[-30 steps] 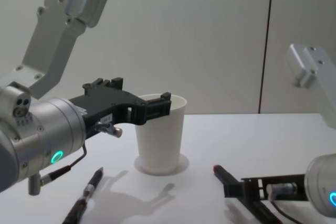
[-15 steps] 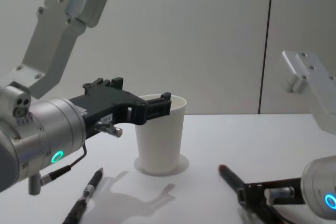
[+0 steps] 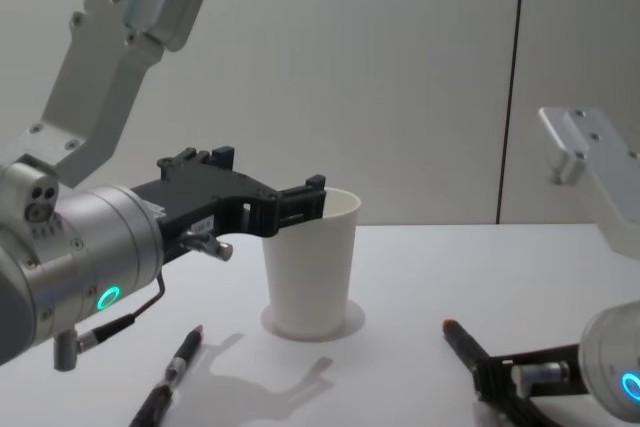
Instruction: Place the pen into the pen holder.
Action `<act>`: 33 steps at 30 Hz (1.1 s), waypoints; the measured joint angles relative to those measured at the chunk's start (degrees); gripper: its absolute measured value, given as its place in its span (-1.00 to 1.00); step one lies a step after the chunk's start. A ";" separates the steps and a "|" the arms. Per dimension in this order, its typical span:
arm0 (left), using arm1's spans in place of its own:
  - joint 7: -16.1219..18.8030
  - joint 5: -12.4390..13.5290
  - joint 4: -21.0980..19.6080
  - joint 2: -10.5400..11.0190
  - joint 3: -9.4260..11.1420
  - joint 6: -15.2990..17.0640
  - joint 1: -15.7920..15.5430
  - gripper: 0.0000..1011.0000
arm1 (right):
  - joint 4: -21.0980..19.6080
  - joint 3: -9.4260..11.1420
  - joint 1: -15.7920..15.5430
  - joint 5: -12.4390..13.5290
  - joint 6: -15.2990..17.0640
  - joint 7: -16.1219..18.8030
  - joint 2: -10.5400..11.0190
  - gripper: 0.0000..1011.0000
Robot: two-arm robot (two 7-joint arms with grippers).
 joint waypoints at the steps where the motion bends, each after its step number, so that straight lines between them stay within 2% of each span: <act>1: 0.00 0.00 0.00 0.00 0.00 0.00 0.00 0.98 | -0.14 0.03 -0.12 -0.26 0.00 -0.06 0.00 -0.65; 7: 0.00 0.00 0.00 0.00 0.00 0.00 0.00 0.98 | -0.81 0.06 -0.71 -1.48 -1.11 -0.12 0.13 -0.65; 16: 0.00 0.00 0.00 0.00 0.00 0.00 0.00 0.98 | -2.59 -0.17 -1.62 -4.64 -5.29 0.79 0.79 -0.65; 25: 0.00 0.00 0.00 0.00 0.00 0.00 0.00 0.98 | -4.79 -0.66 -2.36 -7.91 -11.10 2.66 1.58 -0.65; 33: 0.00 0.00 0.00 -0.01 0.00 0.00 0.00 0.98 | -6.20 -1.06 -2.90 -10.79 -17.76 4.93 2.38 -0.65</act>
